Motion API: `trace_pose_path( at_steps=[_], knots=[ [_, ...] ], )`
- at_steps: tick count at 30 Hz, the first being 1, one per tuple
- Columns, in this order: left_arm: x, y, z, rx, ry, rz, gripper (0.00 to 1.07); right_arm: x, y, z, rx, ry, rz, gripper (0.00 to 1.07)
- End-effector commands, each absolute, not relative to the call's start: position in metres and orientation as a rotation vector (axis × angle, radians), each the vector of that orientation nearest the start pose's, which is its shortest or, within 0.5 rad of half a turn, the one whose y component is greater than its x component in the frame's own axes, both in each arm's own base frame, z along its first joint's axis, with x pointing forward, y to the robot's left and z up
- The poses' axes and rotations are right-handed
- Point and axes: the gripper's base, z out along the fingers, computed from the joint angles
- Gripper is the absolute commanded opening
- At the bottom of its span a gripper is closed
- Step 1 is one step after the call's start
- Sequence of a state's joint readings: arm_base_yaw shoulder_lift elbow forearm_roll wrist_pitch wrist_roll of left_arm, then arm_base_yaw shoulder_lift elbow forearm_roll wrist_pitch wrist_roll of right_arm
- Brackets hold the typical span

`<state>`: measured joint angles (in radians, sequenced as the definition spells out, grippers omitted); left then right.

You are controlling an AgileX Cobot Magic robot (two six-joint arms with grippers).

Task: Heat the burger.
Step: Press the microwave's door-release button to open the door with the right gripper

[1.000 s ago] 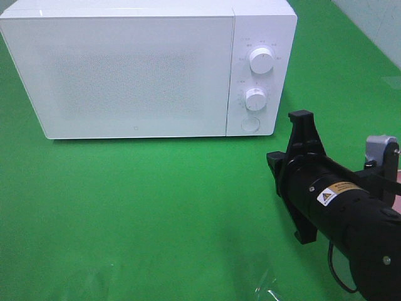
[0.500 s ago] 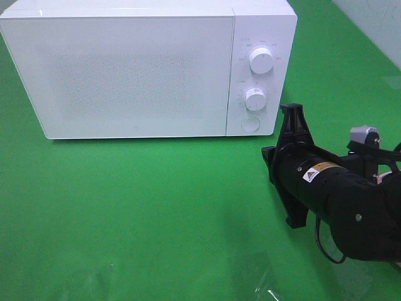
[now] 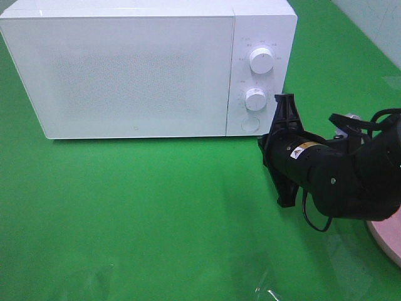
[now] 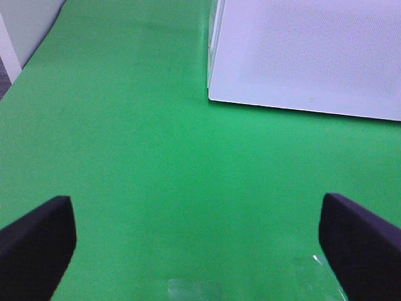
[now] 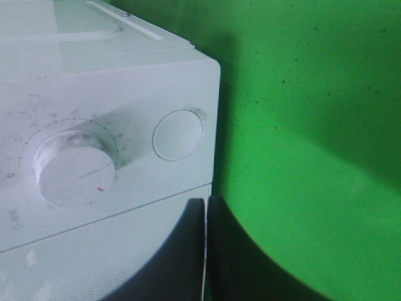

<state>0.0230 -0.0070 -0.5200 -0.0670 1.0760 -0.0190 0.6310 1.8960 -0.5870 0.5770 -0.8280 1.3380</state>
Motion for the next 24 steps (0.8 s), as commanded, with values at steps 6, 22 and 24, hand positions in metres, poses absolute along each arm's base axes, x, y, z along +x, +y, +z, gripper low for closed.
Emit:
trace_pose_path(
  at_steps=[6, 22, 24],
  knots=[
    [-0.011, -0.006, 0.282, -0.036, 2.011, -0.087, 0.98, 0.289, 0.157, 0.108, 1.374, 1.683, 1.071, 0.0],
    [-0.011, -0.006, 0.282, -0.036, 2.011, -0.087, 0.98, 0.323, 0.158, 0.095, 1.412, 1.651, 1.06, 0.0],
    [-0.011, -0.006, 0.282, -0.036, 2.011, -0.087, 0.98, 0.326, 0.16, 0.093, 1.412, 1.647, 1.064, 0.0]
  ],
)
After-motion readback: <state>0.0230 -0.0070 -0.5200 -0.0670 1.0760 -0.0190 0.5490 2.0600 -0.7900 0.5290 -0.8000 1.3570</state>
